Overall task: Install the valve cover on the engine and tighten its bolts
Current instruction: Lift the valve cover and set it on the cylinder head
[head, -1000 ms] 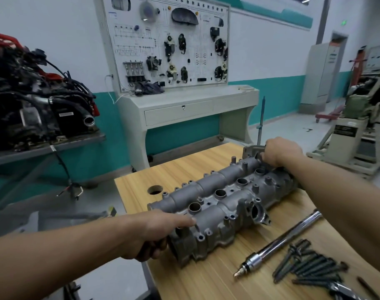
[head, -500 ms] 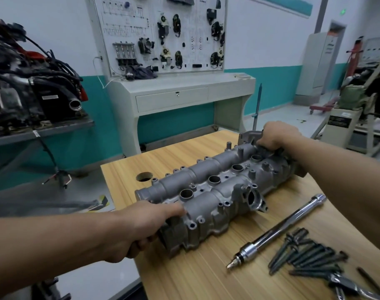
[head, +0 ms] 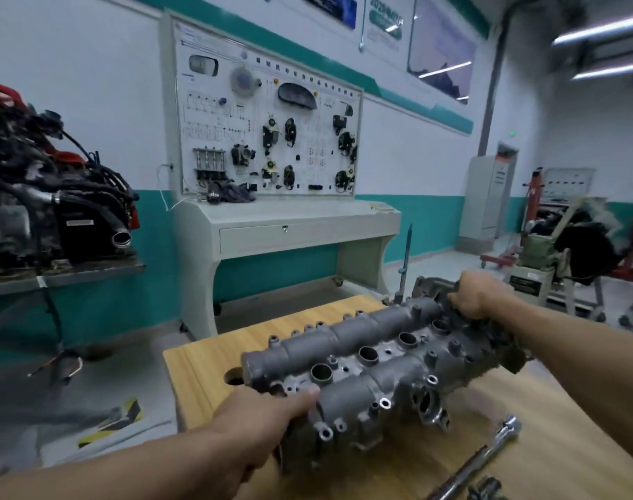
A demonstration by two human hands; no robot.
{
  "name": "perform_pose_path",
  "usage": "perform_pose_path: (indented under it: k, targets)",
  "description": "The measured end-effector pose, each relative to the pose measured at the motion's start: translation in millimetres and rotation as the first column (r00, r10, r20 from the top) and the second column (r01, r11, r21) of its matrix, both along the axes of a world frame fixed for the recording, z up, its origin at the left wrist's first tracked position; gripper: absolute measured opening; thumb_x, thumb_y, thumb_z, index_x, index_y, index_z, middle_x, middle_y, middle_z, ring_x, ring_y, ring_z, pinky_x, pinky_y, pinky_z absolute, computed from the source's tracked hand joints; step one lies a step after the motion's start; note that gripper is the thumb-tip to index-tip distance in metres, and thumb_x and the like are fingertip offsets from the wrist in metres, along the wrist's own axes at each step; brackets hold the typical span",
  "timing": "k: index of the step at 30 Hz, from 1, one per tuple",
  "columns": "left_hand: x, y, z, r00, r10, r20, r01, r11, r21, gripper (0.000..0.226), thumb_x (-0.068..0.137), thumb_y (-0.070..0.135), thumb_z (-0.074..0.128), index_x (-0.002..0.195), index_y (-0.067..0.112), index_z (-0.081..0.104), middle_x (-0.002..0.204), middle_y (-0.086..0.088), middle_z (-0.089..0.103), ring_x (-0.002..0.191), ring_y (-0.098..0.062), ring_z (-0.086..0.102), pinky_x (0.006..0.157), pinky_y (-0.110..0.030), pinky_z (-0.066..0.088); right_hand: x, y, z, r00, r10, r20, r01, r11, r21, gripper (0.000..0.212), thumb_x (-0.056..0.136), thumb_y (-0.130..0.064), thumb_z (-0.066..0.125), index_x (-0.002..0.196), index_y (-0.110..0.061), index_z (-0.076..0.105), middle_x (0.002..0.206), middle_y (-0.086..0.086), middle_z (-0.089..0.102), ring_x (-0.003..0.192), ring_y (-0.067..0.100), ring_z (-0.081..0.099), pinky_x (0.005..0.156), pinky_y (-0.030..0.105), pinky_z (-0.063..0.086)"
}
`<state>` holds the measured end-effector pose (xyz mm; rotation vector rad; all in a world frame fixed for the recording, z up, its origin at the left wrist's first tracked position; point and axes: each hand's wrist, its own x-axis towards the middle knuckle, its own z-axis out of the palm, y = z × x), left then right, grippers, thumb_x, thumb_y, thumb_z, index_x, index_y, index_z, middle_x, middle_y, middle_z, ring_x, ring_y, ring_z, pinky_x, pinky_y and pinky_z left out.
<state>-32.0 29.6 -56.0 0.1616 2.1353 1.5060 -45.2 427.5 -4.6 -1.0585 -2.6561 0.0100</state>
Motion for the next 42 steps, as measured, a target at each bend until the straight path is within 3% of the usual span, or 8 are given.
perform_pose_path:
  k: [5,13,20,25,28,34,37,42]
  targets:
    - [15.3,-28.6,81.7,0.959,0.090,-0.270,-0.056,0.990,0.131,0.042,0.081,0.054,0.078,0.078,0.013,0.069,0.035,0.011,0.051,0.034,-0.006,0.038,0.034,-0.015,0.025,68.6,-32.5,107.3,0.989,-0.034,-0.147,0.044,0.997,0.062,0.023,0.085,-0.032,0.066,0.093,-0.011,0.062,0.080,0.006,0.060,0.075,0.026,0.063,0.068,0.035,0.058]
    - [125.2,-178.6,190.0,0.921,0.192,-0.338,-0.164,0.980,0.108,0.037,0.085,0.057,0.072,0.071,0.022,0.067,0.056,0.003,0.063,0.031,-0.004,0.027,0.033,-0.014,0.018,138.5,-175.3,209.3,0.967,0.192,-0.169,-0.174,0.978,0.119,0.022,0.077,-0.019,0.074,0.071,0.000,0.064,0.068,0.018,0.060,0.061,0.031,0.058,0.053,0.028,0.043]
    - [233.3,-338.1,184.7,0.820,0.456,-0.346,-0.482,0.876,0.013,0.048,0.083,0.059,0.074,0.053,0.022,0.069,0.048,0.005,0.053,0.033,-0.007,0.022,0.035,-0.015,0.017,130.0,-341.8,167.7,0.879,0.456,-0.136,-0.456,0.889,0.037,0.030,0.089,-0.022,0.062,0.072,0.003,0.064,0.071,0.019,0.061,0.062,0.032,0.063,0.048,0.027,0.047]
    - [283.4,-408.5,152.1,0.735,0.603,-0.310,-0.644,0.764,-0.040,0.043,0.083,0.055,0.077,0.057,0.021,0.069,0.040,0.010,0.036,0.032,-0.007,0.025,0.035,-0.016,0.018,124.0,-439.3,130.3,0.798,0.602,-0.028,-0.601,0.799,0.028,0.031,0.089,-0.034,0.064,0.075,-0.006,0.065,0.084,0.015,0.067,0.078,0.029,0.067,0.065,0.029,0.054]
    - [284.6,-434.7,133.1,0.720,0.623,-0.304,-0.666,0.744,-0.051,0.040,0.079,0.056,0.079,0.064,0.021,0.069,0.039,0.010,0.039,0.030,-0.007,0.030,0.033,-0.016,0.020,123.2,-465.8,111.6,0.767,0.641,0.018,-0.641,0.767,-0.010,0.024,0.090,-0.027,0.059,0.087,-0.004,0.067,0.091,0.017,0.066,0.079,0.029,0.064,0.063,0.030,0.051]
    - [264.1,-455.6,112.9,0.702,0.642,-0.309,-0.681,0.732,-0.026,0.043,0.079,0.057,0.080,0.080,0.019,0.059,0.038,0.010,0.038,0.029,-0.008,0.033,0.035,-0.016,0.022,112.9,-485.7,95.7,0.760,0.650,0.002,-0.650,0.760,-0.032,0.027,0.092,-0.019,0.062,0.068,-0.006,0.058,0.074,0.012,0.059,0.061,0.022,0.055,0.045,0.023,0.034]
    - [250.7,-461.2,93.5,0.707,0.643,-0.294,-0.675,0.738,-0.007,0.044,0.078,0.054,0.081,0.072,0.017,0.058,0.038,0.009,0.040,0.028,-0.008,0.033,0.036,-0.017,0.023,106.6,-488.2,88.9,0.798,0.602,0.013,-0.602,0.798,0.022,0.028,0.094,-0.028,0.055,0.071,-0.013,0.056,0.093,0.011,0.066,0.075,0.023,0.056,0.052,0.023,0.037]
    - [244.0,-466.3,81.6,0.697,0.664,-0.271,-0.679,0.732,0.047,0.044,0.080,0.050,0.081,0.060,0.020,0.057,0.038,0.007,0.041,0.028,-0.008,0.030,0.036,-0.014,0.020,93.6,-485.2,77.9,0.780,0.624,0.049,-0.626,0.778,0.054,0.026,0.094,-0.030,0.055,0.077,-0.012,0.064,0.079,0.005,0.056,0.077,0.021,0.059,0.060,0.024,0.045]
